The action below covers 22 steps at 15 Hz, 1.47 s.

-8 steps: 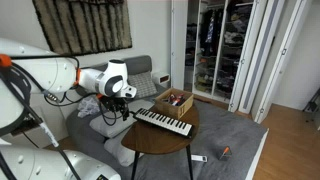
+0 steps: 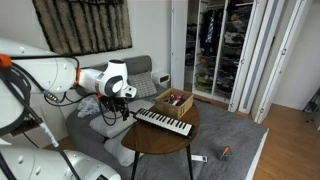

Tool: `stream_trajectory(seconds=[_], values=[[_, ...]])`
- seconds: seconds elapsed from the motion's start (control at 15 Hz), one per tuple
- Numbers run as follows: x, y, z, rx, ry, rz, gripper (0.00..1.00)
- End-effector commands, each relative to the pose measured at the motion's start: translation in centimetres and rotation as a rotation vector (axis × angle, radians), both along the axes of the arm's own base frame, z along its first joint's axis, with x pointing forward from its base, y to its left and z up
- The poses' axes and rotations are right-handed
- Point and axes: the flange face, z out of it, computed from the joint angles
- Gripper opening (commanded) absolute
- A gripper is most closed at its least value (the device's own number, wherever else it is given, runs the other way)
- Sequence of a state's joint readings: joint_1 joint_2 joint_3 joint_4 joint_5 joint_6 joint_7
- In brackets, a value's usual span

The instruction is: Press the first d key from the right on the keyboard

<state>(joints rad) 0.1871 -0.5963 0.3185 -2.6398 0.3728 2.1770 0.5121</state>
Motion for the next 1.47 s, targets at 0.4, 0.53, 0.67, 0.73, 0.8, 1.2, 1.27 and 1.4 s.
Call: stream_trajectory(seconds=[0.4,0.53,0.67,0.73,0.8,1.2,1.27,1.4], values=[[1.9,-3.6,1.1,0.009,-0.02,-0.085,1.0],[2.7,-5.6,1.8,0.01,-0.044,-0.091,1.0],[3.6,-7.6,2.5,-0.008,-0.078,-0.085,1.0],[4.2,-8.7,2.9,-0.013,-0.096,-0.085,1.0],[4.7,-9.6,3.3,-0.027,-0.116,-0.085,1.0],[6.8,-14.3,3.8,-0.091,-0.153,-0.038,1.0],[7.0,-14.9,3.8,-0.096,-0.154,-0.033,1.0],[7.4,-15.7,3.8,-0.09,-0.167,-0.063,1.0]])
